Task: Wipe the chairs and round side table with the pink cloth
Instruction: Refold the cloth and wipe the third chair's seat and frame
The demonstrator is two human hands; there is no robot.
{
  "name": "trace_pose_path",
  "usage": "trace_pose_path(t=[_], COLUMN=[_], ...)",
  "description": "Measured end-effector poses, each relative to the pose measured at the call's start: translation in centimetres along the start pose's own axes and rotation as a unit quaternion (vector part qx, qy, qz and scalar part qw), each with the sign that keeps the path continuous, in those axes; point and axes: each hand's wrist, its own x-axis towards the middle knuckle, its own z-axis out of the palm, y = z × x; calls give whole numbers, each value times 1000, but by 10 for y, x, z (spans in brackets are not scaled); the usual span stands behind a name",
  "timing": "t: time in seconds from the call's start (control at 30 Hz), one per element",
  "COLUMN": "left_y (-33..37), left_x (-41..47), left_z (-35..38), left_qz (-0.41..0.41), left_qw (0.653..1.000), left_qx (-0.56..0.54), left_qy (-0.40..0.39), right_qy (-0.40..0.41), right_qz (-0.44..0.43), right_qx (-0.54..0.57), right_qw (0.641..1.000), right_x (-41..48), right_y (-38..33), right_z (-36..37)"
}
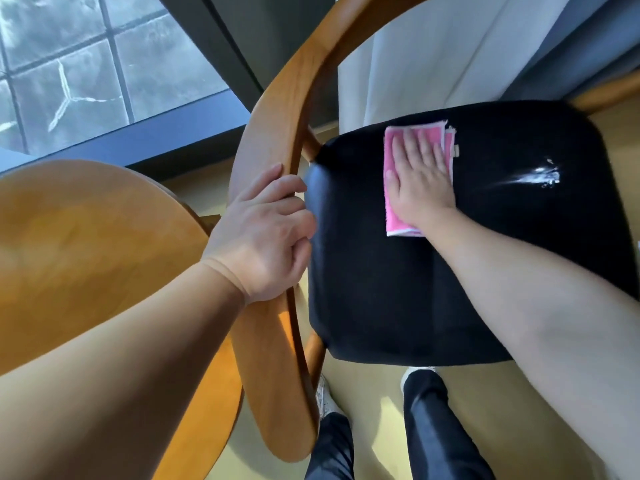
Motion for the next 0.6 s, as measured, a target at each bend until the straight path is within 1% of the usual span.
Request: trace_pose_path(t=[0.13,0.4,0.5,0.53,0.6], left_y=[3,6,10,16,40], left_x=[0,1,1,3,8], left_z=[-5,-5,-7,-6,6], left_qz=[1,10,-10,-24,-45], left_qw=[1000,999,999,997,987], left_qx=[16,33,49,73,140], left_qy=[-2,-1,-11,-19,-63], right_qy=[-16,-37,-48,-49,-45], right_qz=[12,23,15,15,15], right_qx=[15,17,10,12,15], right_qw=[1000,999,999,999,999], right_x=[-80,-198,-214,-213,-211], right_y=[1,2,4,4,5], right_z=[22,54,57,57,56])
